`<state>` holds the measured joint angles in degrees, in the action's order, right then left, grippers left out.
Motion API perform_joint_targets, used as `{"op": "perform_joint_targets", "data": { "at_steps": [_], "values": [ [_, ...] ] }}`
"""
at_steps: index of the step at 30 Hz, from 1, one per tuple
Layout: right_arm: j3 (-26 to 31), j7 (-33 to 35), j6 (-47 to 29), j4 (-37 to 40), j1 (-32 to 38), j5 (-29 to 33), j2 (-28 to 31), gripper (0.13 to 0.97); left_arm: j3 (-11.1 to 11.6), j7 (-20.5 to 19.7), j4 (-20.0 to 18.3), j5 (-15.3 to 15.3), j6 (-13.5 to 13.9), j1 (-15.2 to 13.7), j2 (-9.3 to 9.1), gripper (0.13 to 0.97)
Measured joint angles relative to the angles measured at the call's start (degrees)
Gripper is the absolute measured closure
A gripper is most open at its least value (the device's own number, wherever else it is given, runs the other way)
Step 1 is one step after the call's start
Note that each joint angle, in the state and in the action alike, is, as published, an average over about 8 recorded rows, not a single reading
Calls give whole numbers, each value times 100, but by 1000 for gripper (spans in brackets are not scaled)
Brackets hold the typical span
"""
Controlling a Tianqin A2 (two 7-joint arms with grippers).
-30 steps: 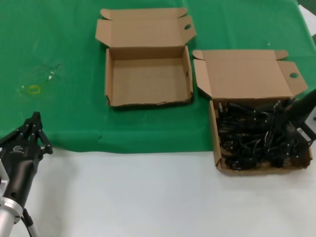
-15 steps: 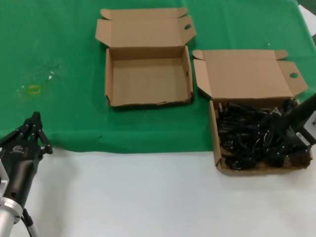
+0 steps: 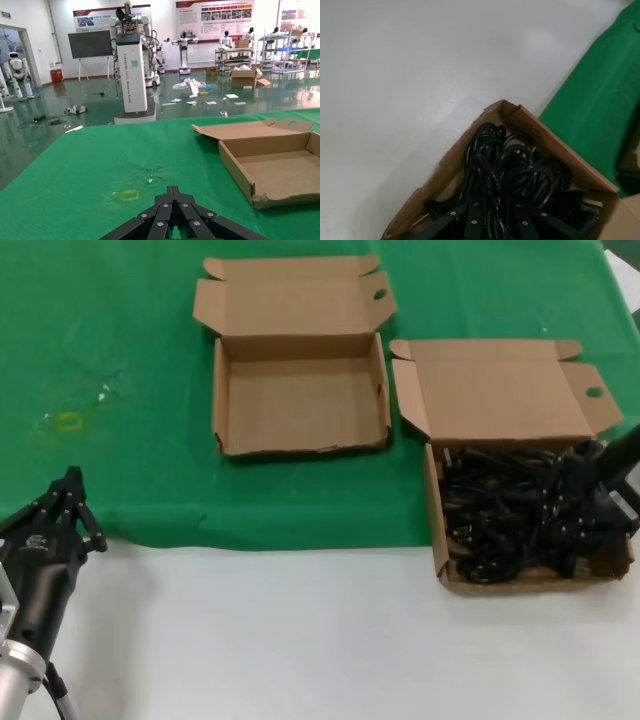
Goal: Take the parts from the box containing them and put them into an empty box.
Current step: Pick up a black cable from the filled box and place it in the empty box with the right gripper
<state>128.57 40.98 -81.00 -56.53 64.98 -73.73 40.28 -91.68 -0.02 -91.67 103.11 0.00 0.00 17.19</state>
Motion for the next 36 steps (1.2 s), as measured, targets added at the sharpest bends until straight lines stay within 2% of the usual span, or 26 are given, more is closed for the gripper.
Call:
{"op": "perform_joint_targets", "data": {
  "at_steps": [8,20,29,36],
  "values": [
    [-79,-438,-136,-317,138,12,100,897,0,0,0,0,0,0,0,953],
    [-124,-1410,-370,-517,657,17,-201,906,0,0,0,0,0,0,0,953],
    [101,-1690,-234,74,1138,221,-952,907,0,0,0,0,0,0,0,953],
    [328,-1557,139,1092,1619,415,-1853,907,0,0,0,0,0,0,0,953]
  ]
}}
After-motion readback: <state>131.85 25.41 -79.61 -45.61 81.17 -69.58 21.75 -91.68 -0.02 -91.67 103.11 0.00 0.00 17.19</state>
